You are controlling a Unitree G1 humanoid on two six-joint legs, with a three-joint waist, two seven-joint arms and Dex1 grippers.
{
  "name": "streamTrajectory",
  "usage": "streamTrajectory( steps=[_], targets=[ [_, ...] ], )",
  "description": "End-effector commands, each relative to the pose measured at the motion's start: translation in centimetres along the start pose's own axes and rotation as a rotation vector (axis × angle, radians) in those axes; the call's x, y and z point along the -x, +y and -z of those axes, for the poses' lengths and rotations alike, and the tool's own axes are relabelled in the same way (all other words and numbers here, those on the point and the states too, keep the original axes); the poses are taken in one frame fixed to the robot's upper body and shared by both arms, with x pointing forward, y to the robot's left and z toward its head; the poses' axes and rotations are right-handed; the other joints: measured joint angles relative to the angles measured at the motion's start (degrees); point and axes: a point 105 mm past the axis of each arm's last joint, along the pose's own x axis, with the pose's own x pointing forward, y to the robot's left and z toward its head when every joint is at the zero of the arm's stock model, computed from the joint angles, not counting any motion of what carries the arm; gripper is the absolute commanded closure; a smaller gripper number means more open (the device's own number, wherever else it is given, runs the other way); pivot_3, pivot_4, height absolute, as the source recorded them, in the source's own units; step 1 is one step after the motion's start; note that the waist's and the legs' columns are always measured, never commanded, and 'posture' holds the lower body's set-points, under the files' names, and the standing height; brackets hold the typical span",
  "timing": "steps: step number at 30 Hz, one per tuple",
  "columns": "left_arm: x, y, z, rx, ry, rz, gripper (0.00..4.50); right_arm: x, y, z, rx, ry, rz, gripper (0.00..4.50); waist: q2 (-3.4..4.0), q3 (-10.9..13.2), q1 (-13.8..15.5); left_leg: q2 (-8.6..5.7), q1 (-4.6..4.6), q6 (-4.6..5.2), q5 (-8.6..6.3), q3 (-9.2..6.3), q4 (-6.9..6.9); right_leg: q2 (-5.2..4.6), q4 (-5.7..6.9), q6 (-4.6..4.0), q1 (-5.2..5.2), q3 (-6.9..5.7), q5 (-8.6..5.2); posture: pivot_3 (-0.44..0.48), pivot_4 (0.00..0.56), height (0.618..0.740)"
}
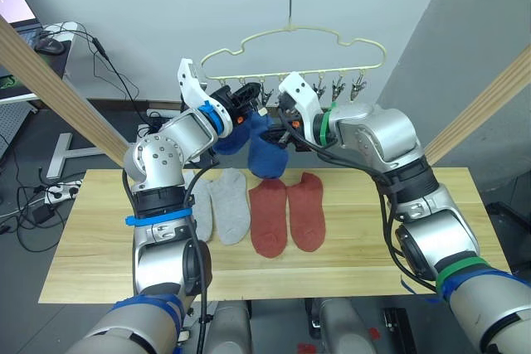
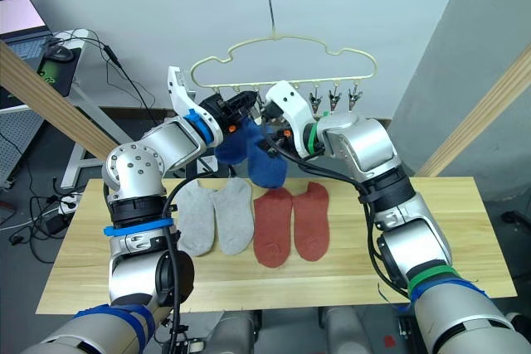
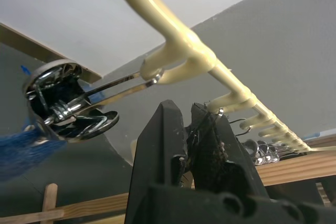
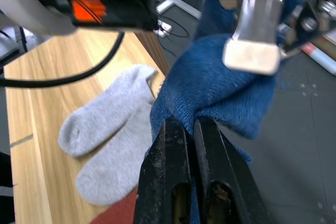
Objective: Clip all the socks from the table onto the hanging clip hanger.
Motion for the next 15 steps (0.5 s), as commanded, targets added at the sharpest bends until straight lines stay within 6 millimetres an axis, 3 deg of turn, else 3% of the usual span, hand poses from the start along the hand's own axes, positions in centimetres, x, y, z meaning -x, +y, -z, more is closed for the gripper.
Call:
streamTrajectory(
  steps=[1,15],
  targets=[
    [0.3,-0.3,-0.3,-0.014,-0.021,0.007,4.32,0.1,0.4,-2.0,0.061,-0.038,-0.008,4.47,0.0,0.0,0.03,0.0,0.0,0.0,0.0,0.0,0.0,0.0,0.0,0.0,0.0,0.0,0.0,0.074,0.226,0.74],
    [0.3,-0.3,-0.1,-0.001,-0.022,0.021,4.32,-0.2,-0.6,-2.1,0.061,-0.031,0.035,4.47,0.0,-0.02,0.03,0.0,0.0,-0.15,0.09,0.02,0.0,0.0,0.01,-0.01,-0.01,0.01,0.0,0.076,0.218,0.74]
  ],
)
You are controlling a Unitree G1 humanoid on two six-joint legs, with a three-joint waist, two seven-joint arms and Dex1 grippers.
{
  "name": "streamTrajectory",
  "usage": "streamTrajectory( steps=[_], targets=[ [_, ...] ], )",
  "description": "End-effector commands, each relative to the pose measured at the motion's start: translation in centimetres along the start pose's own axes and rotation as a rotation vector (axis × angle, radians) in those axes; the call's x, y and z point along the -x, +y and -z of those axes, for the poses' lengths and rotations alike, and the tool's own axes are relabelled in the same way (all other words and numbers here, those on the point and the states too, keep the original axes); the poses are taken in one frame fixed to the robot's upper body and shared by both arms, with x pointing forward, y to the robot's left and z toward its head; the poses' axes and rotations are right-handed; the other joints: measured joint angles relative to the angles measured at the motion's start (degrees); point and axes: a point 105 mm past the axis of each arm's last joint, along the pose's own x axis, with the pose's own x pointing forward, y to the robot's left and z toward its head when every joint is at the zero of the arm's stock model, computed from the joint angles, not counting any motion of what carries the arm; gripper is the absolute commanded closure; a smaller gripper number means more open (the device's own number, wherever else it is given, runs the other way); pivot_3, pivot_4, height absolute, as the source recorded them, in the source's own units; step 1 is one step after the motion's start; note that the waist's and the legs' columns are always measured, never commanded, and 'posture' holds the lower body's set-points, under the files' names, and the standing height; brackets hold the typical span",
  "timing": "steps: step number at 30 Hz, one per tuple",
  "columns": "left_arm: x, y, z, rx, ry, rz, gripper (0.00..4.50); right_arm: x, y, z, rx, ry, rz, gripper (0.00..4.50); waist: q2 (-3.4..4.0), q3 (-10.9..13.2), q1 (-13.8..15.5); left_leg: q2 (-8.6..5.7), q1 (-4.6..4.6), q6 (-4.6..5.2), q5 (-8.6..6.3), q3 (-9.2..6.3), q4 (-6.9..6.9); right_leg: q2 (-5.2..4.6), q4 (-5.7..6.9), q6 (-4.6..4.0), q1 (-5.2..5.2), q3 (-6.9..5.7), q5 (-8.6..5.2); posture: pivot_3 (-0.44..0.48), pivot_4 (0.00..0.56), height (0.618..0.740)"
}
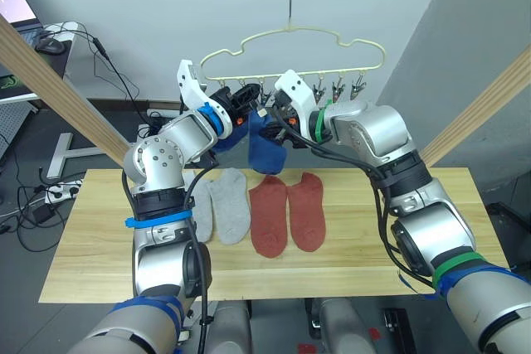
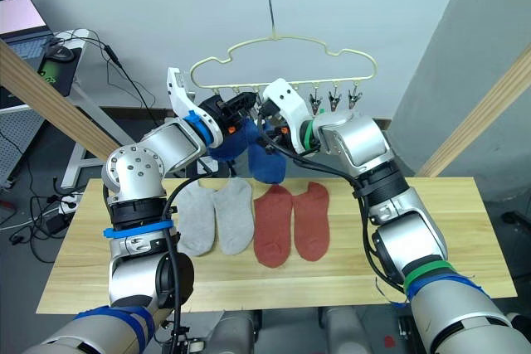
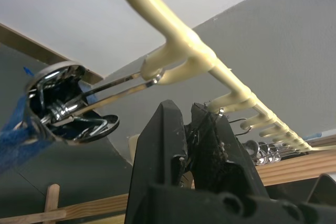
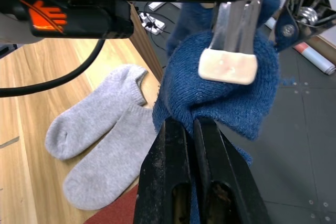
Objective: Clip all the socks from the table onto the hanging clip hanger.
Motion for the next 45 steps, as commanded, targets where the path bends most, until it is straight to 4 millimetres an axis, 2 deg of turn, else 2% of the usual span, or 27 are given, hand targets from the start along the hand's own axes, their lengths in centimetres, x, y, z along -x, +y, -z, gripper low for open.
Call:
streamTrajectory(
  steps=[1,2,7,11,14,16,20,24,25,29,33,37,41,45],
  targets=[
    [0.2,-0.4,-0.3,0.008,-0.023,0.027,4.32,0.3,0.3,-2.1,0.05,-0.052,0.001,4.47,0.0,0.0,0.0,0.0,0.0,0.0,0.0,0.0,0.0,0.0,0.0,0.0,0.0,0.0,0.0,0.076,0.218,0.74],
    [0.2,-0.3,-0.4,0.009,-0.024,0.027,3.58,0.4,0.3,-2.2,0.05,-0.053,0.001,4.5,0.0,0.0,0.0,0.0,0.0,0.0,0.0,0.0,0.0,0.0,0.0,0.0,0.0,0.0,0.0,0.076,0.218,0.74],
    [0.3,-0.4,-0.3,0.012,-0.013,0.035,2.06,0.4,0.3,-2.1,0.049,-0.052,-0.001,4.5,0.0,0.0,0.14,0.0,-0.04,-0.01,0.0,0.0,0.0,0.0,-0.01,0.0,-0.02,-0.01,0.0,0.076,0.218,0.74],
    [0.6,-1.1,-0.8,0.049,-0.021,0.087,2.06,0.3,0.5,-1.9,0.047,-0.051,-0.009,4.5,-0.01,0.0,0.17,0.0,-0.06,-0.01,0.0,0.0,-0.01,-0.01,-0.02,0.0,-0.04,-0.01,0.0,0.076,0.214,0.74],
    [1.0,-1.5,-0.6,-0.012,-0.003,0.105,2.02,0.3,0.7,-1.6,0.044,-0.046,-0.019,3.77,-0.01,0.0,0.17,0.0,-0.06,-0.01,0.01,-0.01,-0.01,-0.01,-0.01,0.0,-0.04,-0.03,0.0,0.077,0.215,0.74],
    [1.3,-1.8,-0.4,-0.072,0.01,0.106,2.02,0.3,0.7,-1.3,0.042,-0.04,-0.022,3.06,0.0,0.0,0.15,0.0,-0.06,-0.02,0.01,-0.01,-0.01,-0.01,-0.01,0.0,-0.04,-0.02,0.0,0.078,0.216,0.74],
    [2.7,-2.5,0.6,-0.315,0.064,0.119,2.02,0.8,0.8,0.3,0.01,-0.023,-0.019,1.69,-0.01,-0.01,0.17,0.0,-0.05,-0.03,0.01,0.0,-0.09,-0.01,-0.02,0.0,-0.05,-0.01,0.0,0.098,0.217,0.74],
    [4.1,-1.6,1.6,-0.417,0.096,0.084,2.02,1.8,0.9,1.8,-0.019,-0.009,-0.006,0.19,-0.01,-0.02,0.49,0.01,-0.05,-0.04,0.01,-0.01,-0.12,-0.01,-0.03,0.0,-0.06,-0.02,0.0,0.118,0.214,0.74],
    [4.4,-1.3,1.8,-0.442,0.103,0.078,2.02,2.1,0.9,2.1,-0.022,-0.006,-0.002,0.03,-0.01,-0.02,0.54,0.0,-0.05,-0.04,0.01,0.0,-0.1,-0.01,-0.01,0.0,-0.06,-0.01,0.0,0.132,0.211,0.74],
    [6.1,-0.8,3.1,-0.613,0.107,0.09,2.02,4.8,0.9,4.3,-0.053,0.02,0.026,0.03,-0.01,-0.04,1.24,0.01,-0.04,-0.03,0.01,-0.01,-0.11,-0.01,-0.01,-0.01,-0.06,-0.01,0.0,0.148,0.208,0.74],
    [6.8,-1.0,3.0,-0.715,-0.023,0.102,2.02,8.1,0.8,5.4,-0.049,0.025,0.079,0.03,-0.01,-0.04,2.4,0.0,-0.06,-0.01,0.0,-0.01,-0.1,-0.01,-0.05,-0.01,-0.05,-0.01,0.0,0.145,0.203,0.74],
    [6.9,-1.0,3.6,-0.786,-0.103,0.088,2.02,11.1,0.9,5.8,-0.021,0.016,0.116,0.03,-0.03,-0.09,3.16,0.0,-0.05,0.16,-0.09,0.01,0.0,-0.01,-0.04,-0.02,-0.02,0.02,0.0,0.142,0.202,0.74],
    [6.5,-2.1,5.1,-0.823,-0.174,0.126,2.02,14.1,1.9,5.4,-0.01,-0.006,0.12,0.03,-0.05,-0.12,3.39,-0.03,-0.05,0.18,-0.1,0.02,0.02,-0.03,-0.07,-0.01,0.02,0.04,0.01,0.123,0.2,0.74],
    [5.7,-3.3,5.6,-0.852,-0.251,0.148,2.02,15.8,2.2,4.8,-0.017,-0.029,0.144,0.03,-0.04,-0.17,3.34,-0.03,-0.04,0.19,-0.1,0.01,0.04,-0.02,-0.04,-0.02,0.03,0.03,0.01,0.109,0.197,0.74]
  ],
)
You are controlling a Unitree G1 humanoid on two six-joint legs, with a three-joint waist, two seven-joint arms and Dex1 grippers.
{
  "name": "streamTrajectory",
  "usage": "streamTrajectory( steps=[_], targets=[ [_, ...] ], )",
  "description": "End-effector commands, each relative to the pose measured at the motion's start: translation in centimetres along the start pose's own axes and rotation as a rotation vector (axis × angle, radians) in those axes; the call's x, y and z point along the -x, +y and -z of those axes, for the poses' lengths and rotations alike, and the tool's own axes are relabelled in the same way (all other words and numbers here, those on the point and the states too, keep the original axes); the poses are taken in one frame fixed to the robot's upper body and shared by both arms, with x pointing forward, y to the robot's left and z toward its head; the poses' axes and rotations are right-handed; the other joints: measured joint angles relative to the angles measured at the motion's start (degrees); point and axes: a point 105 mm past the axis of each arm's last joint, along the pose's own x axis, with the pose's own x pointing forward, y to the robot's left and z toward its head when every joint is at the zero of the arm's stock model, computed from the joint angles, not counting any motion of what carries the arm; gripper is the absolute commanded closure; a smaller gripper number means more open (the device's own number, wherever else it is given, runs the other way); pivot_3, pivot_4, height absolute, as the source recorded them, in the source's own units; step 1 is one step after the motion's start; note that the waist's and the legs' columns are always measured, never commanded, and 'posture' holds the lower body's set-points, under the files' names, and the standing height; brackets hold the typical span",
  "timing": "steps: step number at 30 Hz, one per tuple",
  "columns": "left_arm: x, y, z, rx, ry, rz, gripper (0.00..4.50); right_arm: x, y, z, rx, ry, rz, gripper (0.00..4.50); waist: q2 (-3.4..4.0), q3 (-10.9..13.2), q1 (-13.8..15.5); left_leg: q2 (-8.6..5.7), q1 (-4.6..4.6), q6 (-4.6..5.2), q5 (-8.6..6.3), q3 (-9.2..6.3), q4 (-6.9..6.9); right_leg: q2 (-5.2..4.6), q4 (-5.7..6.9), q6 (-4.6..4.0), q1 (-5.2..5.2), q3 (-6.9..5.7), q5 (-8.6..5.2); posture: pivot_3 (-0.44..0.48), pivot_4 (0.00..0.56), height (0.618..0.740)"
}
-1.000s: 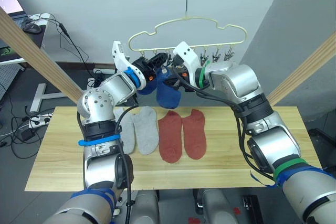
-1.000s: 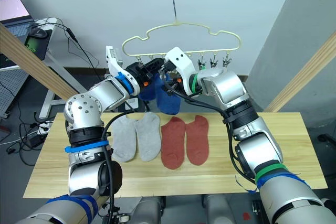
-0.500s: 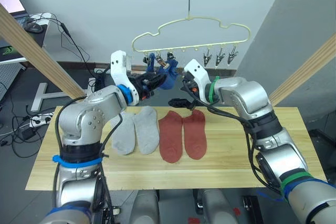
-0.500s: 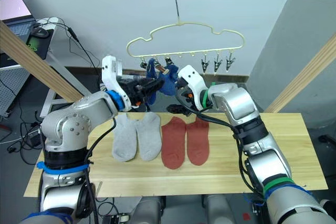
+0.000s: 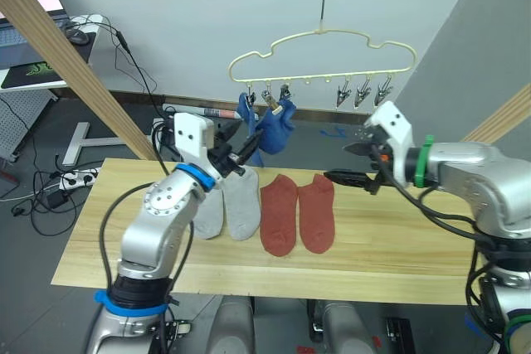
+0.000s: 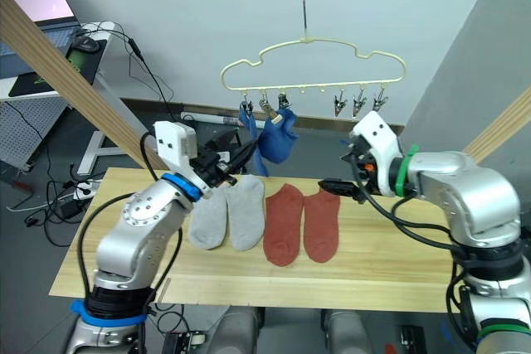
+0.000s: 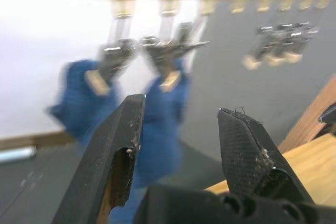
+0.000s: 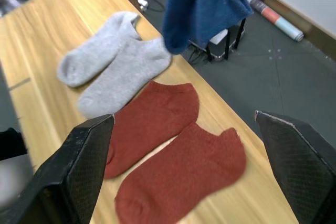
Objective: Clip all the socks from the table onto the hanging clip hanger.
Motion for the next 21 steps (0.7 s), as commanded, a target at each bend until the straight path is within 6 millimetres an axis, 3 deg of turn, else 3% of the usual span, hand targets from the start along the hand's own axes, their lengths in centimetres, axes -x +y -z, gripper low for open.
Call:
streamTrajectory(
  steps=[1,6,16,21],
  targets=[
    [-0.8,-0.8,-1.5,-0.067,-0.106,-0.006,2.02,1.7,0.5,-1.2,0.02,-0.046,0.016,0.03,0.01,-0.05,-0.12,0.0,0.0,0.0,0.0,0.0,0.01,0.0,0.01,0.0,0.0,0.0,0.0,0.109,0.197,0.74],
    [-2.0,-1.1,-1.7,-0.095,-0.149,-0.046,2.02,2.4,0.4,-1.2,0.008,-0.041,0.039,0.03,0.06,-0.26,-0.33,0.0,0.01,0.01,0.0,0.01,0.03,0.02,0.02,-0.02,0.0,0.01,0.02,0.096,0.2,0.74],
    [-4.8,-2.6,0.2,-0.037,-0.121,-0.06,2.02,2.9,0.5,-1.3,-0.009,-0.036,0.072,0.03,0.06,-0.28,-0.42,-0.04,0.01,0.04,0.01,-0.02,0.08,0.01,0.03,0.0,0.04,0.01,0.03,0.043,0.215,0.74],
    [-6.2,-2.1,0.7,-0.041,-0.122,-0.082,2.02,3.2,0.7,-1.0,-0.023,-0.036,0.093,0.03,0.06,-0.29,-0.56,-0.04,0.01,0.04,0.01,-0.01,0.1,0.01,0.02,0.02,0.05,0.01,0.04,0.009,0.215,0.74]
  ],
)
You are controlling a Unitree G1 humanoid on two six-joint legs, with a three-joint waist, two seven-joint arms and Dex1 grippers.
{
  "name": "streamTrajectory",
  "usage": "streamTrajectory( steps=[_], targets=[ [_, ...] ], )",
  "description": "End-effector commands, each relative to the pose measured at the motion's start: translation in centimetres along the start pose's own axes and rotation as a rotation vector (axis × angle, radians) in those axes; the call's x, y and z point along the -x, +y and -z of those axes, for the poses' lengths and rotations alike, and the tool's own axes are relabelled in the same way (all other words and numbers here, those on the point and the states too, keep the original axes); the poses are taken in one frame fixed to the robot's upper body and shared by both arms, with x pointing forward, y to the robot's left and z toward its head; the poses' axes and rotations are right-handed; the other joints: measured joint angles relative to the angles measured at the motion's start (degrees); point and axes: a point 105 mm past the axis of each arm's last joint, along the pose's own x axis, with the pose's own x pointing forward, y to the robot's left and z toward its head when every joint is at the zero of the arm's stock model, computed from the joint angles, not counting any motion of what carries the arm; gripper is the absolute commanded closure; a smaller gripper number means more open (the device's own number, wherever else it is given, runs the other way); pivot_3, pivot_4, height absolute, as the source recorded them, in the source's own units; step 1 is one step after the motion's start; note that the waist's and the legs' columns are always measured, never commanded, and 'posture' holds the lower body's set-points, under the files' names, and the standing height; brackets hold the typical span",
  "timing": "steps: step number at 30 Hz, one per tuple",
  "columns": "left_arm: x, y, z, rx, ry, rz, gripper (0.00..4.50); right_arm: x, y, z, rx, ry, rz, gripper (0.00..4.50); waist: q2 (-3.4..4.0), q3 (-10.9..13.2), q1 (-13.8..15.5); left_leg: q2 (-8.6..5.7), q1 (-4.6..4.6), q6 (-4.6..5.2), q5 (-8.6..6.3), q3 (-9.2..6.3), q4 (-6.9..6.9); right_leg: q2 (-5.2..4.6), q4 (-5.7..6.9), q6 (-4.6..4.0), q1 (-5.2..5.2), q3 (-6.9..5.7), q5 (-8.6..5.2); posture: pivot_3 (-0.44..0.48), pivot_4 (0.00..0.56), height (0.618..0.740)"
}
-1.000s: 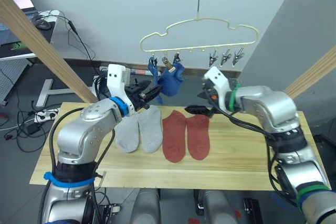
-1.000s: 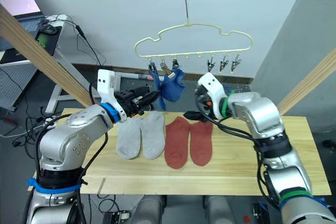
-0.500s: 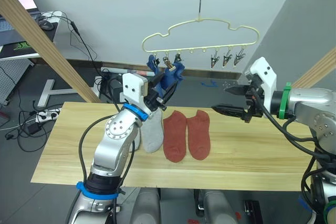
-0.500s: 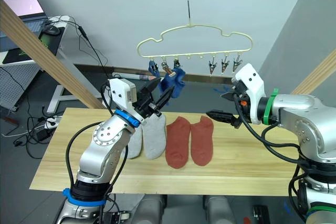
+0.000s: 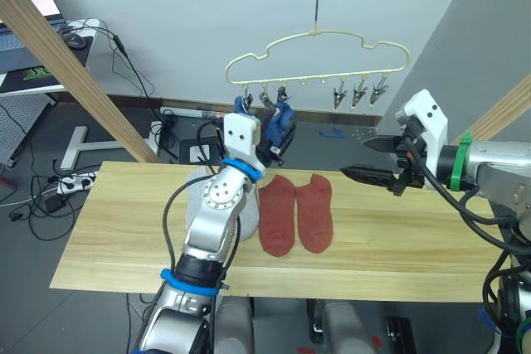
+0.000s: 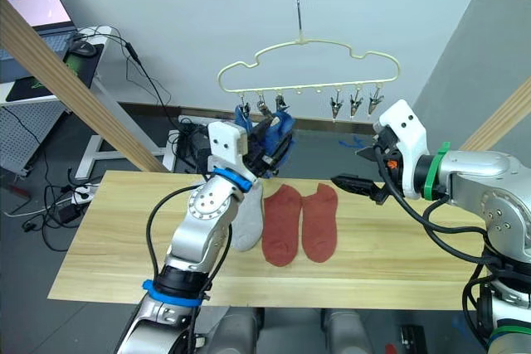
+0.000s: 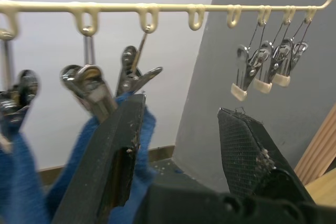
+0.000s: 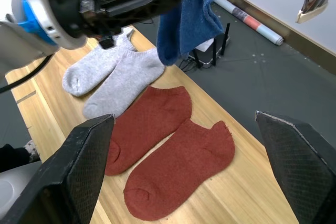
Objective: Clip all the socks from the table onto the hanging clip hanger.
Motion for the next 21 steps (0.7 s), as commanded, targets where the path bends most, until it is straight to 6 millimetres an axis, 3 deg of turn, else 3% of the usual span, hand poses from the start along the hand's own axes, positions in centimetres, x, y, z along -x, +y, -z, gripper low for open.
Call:
streamTrajectory(
  steps=[1,8,21],
  targets=[
    [-0.8,0.5,-0.7,-0.031,-0.044,-0.036,2.02,0.8,0.3,-0.4,0.015,-0.028,0.024,0.03,0.0,0.0,-0.08,0.0,0.0,0.0,0.0,0.0,0.0,0.0,0.0,0.0,0.0,0.0,0.0,0.001,0.215,0.74],
    [-1.4,2.2,-0.7,-0.04,-0.051,-0.135,2.02,1.6,0.0,-0.4,-0.005,-0.04,0.06,0.03,0.0,0.0,-0.91,0.0,0.0,0.0,0.0,0.0,0.0,0.0,0.0,0.0,0.0,0.0,0.0,-0.017,0.211,0.74],
    [-3.2,2.7,-1.1,-0.035,-0.076,-0.159,2.02,3.0,-0.5,-4.6,-0.032,-0.339,0.119,0.03,0.04,-0.04,-1.67,-0.01,-0.01,0.02,0.02,0.0,-0.01,0.0,0.02,0.01,0.0,-0.01,0.01,-0.056,0.196,0.74]
  ],
)
